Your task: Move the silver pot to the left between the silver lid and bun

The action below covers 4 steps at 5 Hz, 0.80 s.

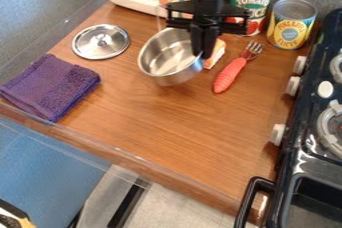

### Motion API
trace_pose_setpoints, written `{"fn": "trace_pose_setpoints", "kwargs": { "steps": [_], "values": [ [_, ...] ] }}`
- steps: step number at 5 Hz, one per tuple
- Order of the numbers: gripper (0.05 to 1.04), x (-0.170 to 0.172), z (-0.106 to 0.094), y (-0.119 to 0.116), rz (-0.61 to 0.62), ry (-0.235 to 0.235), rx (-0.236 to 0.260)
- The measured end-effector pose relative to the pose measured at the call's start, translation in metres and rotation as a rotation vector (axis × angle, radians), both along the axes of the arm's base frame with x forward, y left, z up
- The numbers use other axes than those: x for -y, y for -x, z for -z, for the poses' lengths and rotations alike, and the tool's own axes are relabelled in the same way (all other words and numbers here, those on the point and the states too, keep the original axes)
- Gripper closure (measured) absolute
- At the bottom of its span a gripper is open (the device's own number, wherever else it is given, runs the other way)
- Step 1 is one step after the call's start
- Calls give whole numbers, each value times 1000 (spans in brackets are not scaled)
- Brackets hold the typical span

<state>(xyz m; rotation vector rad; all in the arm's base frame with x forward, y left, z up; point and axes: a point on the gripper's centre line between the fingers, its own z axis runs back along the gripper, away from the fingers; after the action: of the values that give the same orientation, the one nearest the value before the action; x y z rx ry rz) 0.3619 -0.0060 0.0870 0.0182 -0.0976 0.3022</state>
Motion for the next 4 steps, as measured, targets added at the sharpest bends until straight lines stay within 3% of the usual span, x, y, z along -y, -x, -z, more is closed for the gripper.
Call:
{"fn": "trace_pose_setpoints", "kwargs": {
  "steps": [2, 3, 4],
  "values": [
    [1011, -39, 17, -29, -129, -56, 2],
    [1011, -45, 29, -36, -132, -82, -15],
    [992, -44, 35, -37, -114, -76, -33]
  ]
}}
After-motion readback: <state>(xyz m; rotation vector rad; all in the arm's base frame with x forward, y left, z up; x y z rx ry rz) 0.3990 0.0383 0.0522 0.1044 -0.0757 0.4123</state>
